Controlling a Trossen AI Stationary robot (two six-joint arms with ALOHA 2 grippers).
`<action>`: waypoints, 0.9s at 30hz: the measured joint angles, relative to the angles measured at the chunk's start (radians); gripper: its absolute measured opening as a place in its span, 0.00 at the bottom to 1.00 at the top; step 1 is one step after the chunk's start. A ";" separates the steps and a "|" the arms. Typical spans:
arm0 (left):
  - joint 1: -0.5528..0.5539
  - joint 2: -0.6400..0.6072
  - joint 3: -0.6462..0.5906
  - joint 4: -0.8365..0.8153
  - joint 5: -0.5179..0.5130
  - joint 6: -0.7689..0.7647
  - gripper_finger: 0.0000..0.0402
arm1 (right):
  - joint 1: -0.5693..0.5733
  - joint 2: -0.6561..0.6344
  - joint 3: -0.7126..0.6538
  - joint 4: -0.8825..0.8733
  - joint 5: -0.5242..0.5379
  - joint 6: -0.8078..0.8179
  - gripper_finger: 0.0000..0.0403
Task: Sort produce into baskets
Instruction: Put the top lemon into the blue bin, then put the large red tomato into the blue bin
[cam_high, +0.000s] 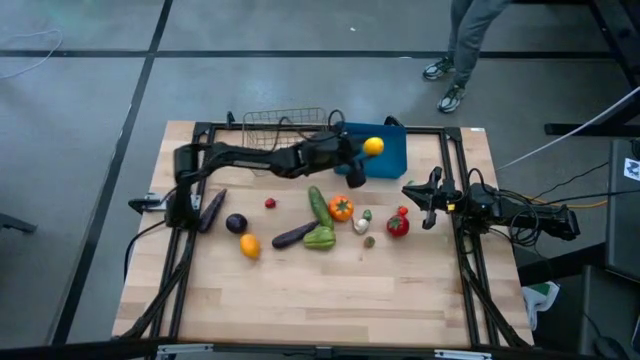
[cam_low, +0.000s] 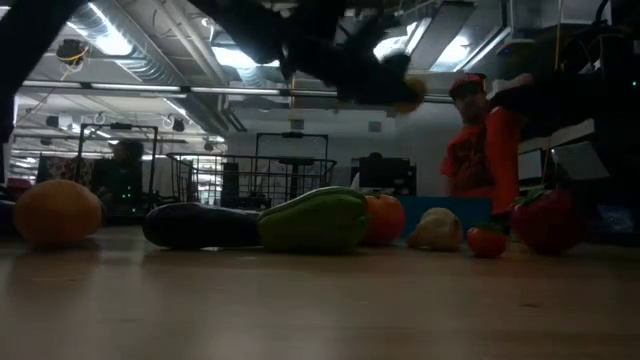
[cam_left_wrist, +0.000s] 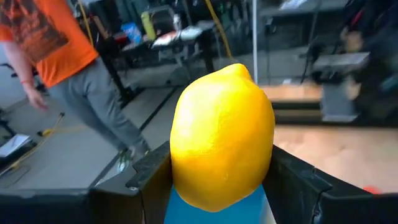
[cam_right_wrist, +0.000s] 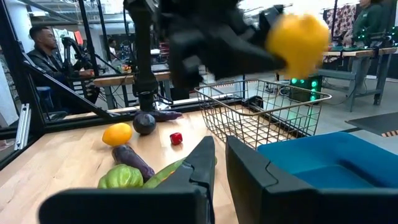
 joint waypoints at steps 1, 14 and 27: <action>0.009 0.020 0.009 0.000 0.000 0.009 0.53 | 0.000 0.000 0.000 0.000 0.000 0.000 0.10; 0.064 0.098 0.018 -0.095 -0.004 0.023 0.53 | 0.000 0.000 0.000 0.000 0.000 0.000 0.10; 0.064 0.098 0.018 -0.096 -0.044 -0.043 0.72 | 0.000 0.000 0.000 0.000 -0.001 0.000 0.10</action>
